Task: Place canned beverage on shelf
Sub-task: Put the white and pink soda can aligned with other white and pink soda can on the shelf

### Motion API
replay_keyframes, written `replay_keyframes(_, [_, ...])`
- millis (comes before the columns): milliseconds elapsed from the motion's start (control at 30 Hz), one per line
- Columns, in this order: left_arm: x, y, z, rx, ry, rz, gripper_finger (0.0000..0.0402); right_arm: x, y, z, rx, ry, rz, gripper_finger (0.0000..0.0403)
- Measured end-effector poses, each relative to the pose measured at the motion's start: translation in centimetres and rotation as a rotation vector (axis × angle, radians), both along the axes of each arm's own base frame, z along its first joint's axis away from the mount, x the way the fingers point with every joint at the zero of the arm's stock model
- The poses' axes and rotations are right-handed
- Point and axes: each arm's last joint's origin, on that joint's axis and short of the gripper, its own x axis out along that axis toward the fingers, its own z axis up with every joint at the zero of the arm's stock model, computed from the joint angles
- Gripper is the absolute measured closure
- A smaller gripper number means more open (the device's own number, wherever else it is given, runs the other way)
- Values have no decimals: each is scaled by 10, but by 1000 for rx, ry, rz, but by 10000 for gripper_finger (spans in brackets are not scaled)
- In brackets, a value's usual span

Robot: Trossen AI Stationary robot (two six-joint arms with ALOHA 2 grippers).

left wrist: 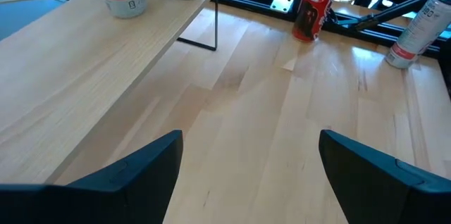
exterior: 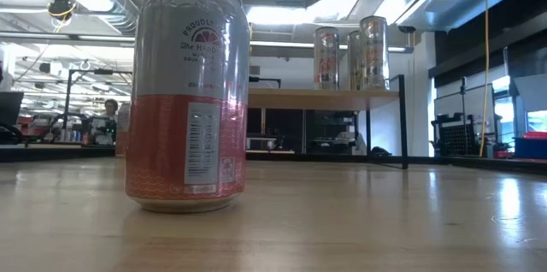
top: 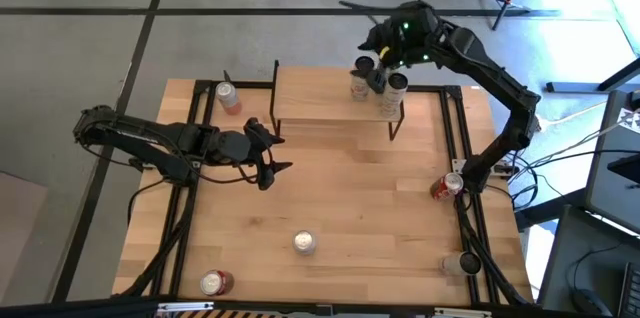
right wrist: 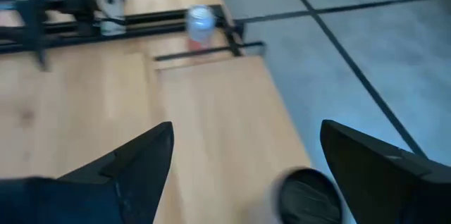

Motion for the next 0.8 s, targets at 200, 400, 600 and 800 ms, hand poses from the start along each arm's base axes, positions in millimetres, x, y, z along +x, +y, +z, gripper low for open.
replay_keyframes(200, [0, -1, 0, -26, -1, -15, 81, 21, 39, -6, 52, -9, 123, 59])
replay_keyframes(400, [1, -3, -2, -18, 18, -60, 81, 38, 71, -20, 116, 7, 193, 58])
replay_keyframes(600, [1, -5, -3, 18, 53, -165, 81, 47, 93, -34, 227, 32, 190, 58])
replay_keyframes(800, [0, -6, -5, 5, 77, -225, 81, 54, 124, -46, 325, 65, 209, 58])
